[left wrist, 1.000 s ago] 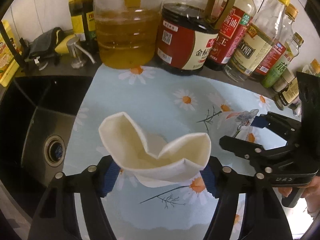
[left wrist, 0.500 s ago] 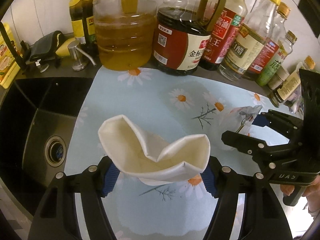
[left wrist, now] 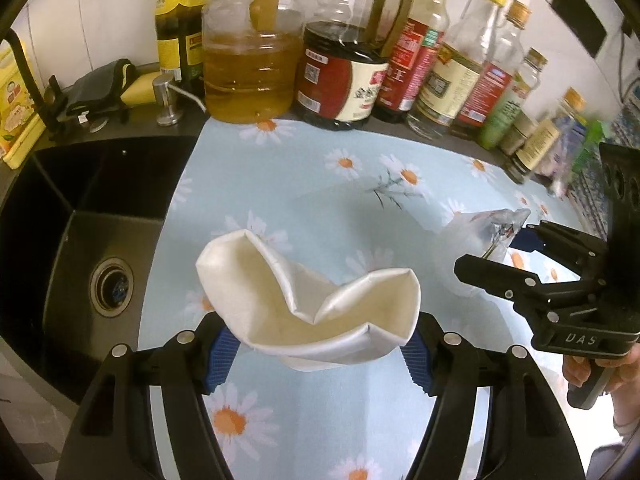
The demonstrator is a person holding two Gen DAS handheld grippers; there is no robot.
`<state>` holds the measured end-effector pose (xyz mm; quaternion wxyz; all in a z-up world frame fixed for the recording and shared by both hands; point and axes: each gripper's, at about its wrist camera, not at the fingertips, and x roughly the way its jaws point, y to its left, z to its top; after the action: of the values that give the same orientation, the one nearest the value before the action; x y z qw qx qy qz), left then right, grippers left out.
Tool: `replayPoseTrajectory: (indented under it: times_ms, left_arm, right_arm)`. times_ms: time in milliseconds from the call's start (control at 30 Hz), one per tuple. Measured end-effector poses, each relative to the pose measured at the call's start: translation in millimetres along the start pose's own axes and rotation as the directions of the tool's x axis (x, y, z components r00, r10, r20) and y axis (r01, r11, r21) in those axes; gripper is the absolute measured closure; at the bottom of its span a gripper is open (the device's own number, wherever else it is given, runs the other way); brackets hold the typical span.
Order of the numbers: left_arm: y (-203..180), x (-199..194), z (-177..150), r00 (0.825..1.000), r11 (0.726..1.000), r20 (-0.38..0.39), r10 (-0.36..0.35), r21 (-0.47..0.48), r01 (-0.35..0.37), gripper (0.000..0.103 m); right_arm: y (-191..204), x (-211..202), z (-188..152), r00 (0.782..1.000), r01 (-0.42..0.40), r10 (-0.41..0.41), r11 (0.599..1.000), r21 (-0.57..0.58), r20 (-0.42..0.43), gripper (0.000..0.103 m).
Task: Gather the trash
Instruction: 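Carry the paper cup and plastic cup down over the trash bin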
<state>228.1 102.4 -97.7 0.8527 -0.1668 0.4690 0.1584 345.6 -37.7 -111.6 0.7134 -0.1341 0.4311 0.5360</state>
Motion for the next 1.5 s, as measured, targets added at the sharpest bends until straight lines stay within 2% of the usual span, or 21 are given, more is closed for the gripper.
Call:
replayPoseTrajectory:
  times_ms: [767,1500]
  left_arm:
    - [8.7,-57.3,-95.4,0.994,0.987,-0.04,-0.099,0.125,0.103,0.036]
    - [20.8,-79.0,-179.0,0.978,0.972,-0.107,-0.178,0.135,0.192,0.036]
  right_arm:
    - [89.6,-42.0,-92.9,0.998,0.067,-0.069,0.991,0.115,0.013,0.04]
    - [148.9,-48.4,-165.7,0.997,0.083,-0.079,0.974,0.21,-0.025,0.04]
